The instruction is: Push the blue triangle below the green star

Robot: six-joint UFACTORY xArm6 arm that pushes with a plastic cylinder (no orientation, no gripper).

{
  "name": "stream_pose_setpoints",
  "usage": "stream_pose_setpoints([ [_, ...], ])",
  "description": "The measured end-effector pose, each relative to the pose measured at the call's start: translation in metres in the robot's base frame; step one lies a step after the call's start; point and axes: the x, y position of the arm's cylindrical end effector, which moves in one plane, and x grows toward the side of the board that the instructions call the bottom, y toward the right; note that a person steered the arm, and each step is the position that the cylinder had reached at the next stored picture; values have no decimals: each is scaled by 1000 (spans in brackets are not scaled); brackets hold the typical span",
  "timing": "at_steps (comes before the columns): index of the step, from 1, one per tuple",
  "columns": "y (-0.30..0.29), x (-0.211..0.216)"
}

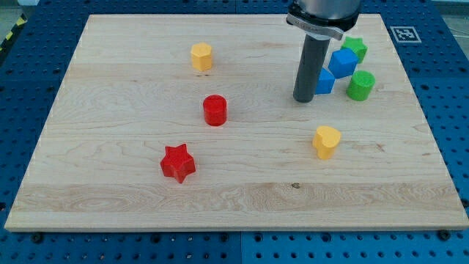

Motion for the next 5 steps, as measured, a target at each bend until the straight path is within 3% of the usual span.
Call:
stream_pose_setpoints([
  [2, 1, -12],
  [5, 50, -12],
])
